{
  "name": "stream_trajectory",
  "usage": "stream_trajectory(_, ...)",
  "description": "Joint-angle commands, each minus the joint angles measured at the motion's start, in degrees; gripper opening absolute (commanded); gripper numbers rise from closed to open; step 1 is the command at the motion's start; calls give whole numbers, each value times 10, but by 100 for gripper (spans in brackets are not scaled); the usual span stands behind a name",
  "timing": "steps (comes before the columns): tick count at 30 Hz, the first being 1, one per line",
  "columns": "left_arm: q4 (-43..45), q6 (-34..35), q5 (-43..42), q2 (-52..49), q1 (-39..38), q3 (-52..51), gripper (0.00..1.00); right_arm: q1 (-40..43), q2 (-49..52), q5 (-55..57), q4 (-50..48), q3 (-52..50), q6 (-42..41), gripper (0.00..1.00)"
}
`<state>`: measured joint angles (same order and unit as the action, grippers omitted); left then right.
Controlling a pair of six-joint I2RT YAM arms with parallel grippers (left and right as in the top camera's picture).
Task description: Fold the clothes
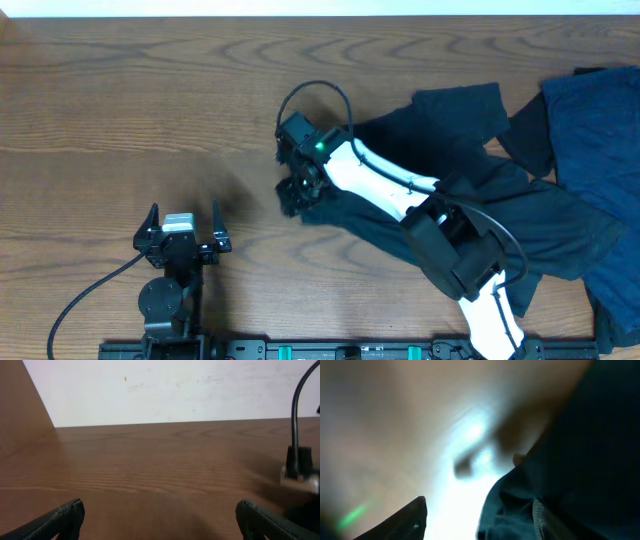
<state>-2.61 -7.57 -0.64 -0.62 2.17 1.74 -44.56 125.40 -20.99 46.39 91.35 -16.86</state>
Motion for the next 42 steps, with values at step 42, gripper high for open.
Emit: stream_trajectory(42, -15, -5, 12, 3, 2, -15, 98, -74, -28, 152, 33, 17, 72, 48)
